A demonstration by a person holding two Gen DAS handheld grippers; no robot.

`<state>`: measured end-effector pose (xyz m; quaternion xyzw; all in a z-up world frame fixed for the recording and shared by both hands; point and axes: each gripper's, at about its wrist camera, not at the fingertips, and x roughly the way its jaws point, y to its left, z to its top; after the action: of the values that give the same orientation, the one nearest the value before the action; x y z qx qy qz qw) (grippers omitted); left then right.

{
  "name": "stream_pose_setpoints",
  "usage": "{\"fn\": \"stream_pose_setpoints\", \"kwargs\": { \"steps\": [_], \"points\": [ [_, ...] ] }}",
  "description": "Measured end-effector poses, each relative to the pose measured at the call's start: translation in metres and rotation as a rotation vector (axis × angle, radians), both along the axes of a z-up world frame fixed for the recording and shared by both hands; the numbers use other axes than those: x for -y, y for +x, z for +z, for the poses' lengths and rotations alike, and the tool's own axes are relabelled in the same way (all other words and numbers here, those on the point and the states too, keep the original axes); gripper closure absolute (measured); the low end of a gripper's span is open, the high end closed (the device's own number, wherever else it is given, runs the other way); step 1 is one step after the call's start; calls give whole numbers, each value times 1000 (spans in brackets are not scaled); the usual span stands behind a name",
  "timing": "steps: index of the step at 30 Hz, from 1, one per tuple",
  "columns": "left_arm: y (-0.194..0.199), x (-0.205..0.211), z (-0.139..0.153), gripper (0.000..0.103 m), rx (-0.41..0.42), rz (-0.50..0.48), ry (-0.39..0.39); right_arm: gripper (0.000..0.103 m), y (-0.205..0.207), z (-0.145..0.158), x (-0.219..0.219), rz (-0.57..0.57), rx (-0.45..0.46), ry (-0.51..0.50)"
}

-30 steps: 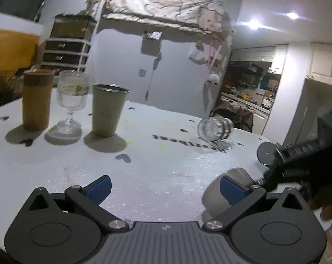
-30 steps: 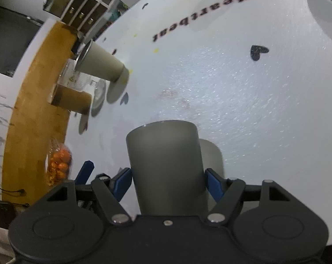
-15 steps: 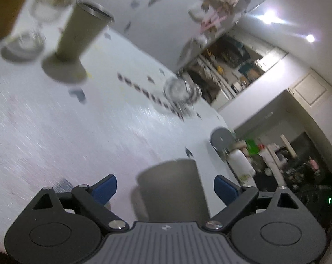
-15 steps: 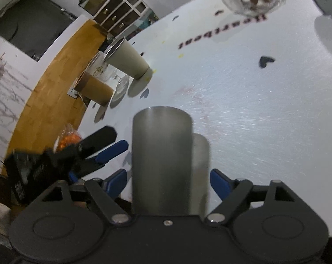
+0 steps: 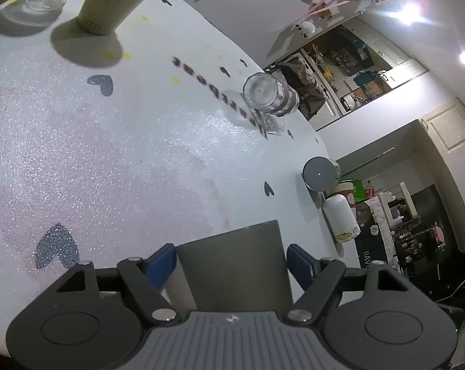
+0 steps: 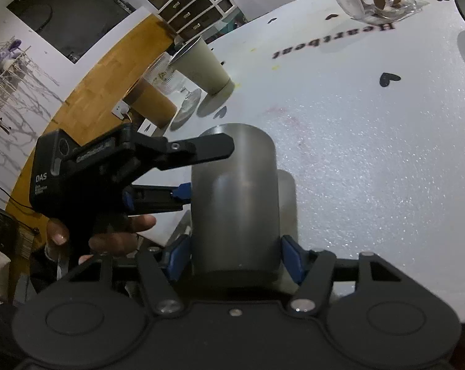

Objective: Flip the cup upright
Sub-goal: 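Lift the grey tumbler with the right tool toward the left tool, then grasp the grey tumbler with the left tool while the right tool releases it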

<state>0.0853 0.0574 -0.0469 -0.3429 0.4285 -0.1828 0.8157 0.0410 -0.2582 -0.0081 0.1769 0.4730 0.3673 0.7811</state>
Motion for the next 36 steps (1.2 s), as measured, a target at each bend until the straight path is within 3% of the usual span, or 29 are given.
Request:
{"fn": "stream_pose_setpoints", "kwargs": {
  "steps": [2,5,10,14,17,25,32,36],
  "points": [
    [0,1,3,25,19,1,8,39,-1,1,0,0,13,-5],
    [-8,6,19,28,136,1,53,39,-6,5,-3,9,84,-27],
    [-37,29,51,32,388,-7,269,39,-17,14,-24,17,322,-142],
    [-59,51,60,32,512,-11,448,39,-23,11,-41,3,489,-210],
    [-68,61,61,30,561,-6,529,39,-26,5,-48,-5,576,-234],
    [-70,65,62,16,578,0,533,39,-42,-2,-57,9,694,-301],
    [-73,72,60,16,603,-20,559,39,-43,-8,-61,21,693,-308],
    [-74,75,59,27,621,-48,571,39,-42,-8,-60,17,684,-298]
  ]
}}
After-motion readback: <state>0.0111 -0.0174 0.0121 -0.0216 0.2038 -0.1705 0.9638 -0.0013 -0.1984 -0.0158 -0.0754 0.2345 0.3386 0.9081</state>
